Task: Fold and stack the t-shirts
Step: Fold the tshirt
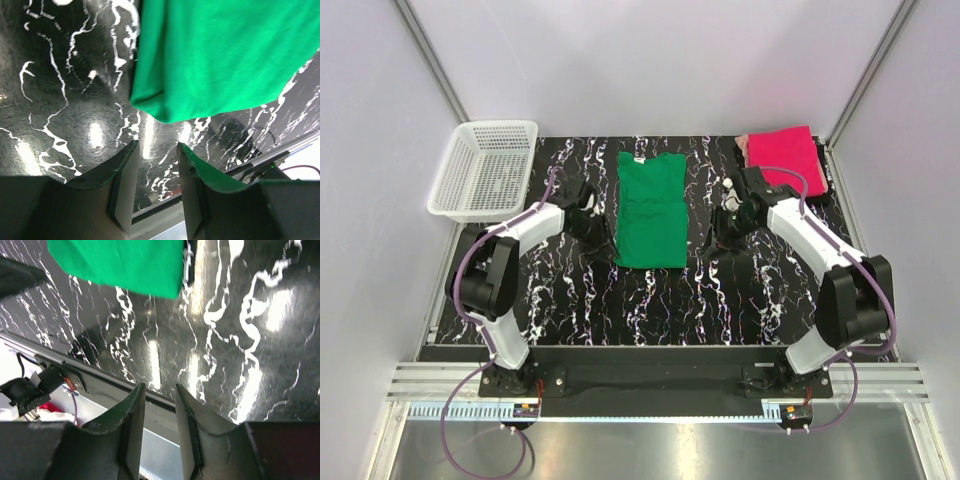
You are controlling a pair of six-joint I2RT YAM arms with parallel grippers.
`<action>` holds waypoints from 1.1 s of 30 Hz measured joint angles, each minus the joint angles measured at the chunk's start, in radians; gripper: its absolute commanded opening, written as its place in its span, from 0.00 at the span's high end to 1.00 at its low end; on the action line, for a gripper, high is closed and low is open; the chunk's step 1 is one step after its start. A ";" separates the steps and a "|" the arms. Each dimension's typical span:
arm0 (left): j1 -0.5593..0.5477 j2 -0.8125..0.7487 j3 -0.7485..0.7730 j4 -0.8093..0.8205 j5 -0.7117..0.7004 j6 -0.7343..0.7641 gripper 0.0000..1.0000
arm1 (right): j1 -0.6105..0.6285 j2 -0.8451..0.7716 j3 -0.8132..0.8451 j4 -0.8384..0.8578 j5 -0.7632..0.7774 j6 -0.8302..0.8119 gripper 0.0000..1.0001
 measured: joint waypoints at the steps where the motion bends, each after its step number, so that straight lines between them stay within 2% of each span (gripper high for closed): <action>1: 0.000 0.002 -0.003 0.004 0.000 0.002 0.59 | 0.000 -0.018 -0.016 0.000 0.000 0.002 0.62; 10: 0.000 0.047 -0.004 0.069 0.004 0.018 0.60 | 0.000 -0.130 -0.095 0.008 0.003 0.009 0.62; 33: 0.000 0.119 0.050 0.093 0.046 0.032 0.60 | 0.000 -0.115 -0.131 0.025 0.003 0.016 0.62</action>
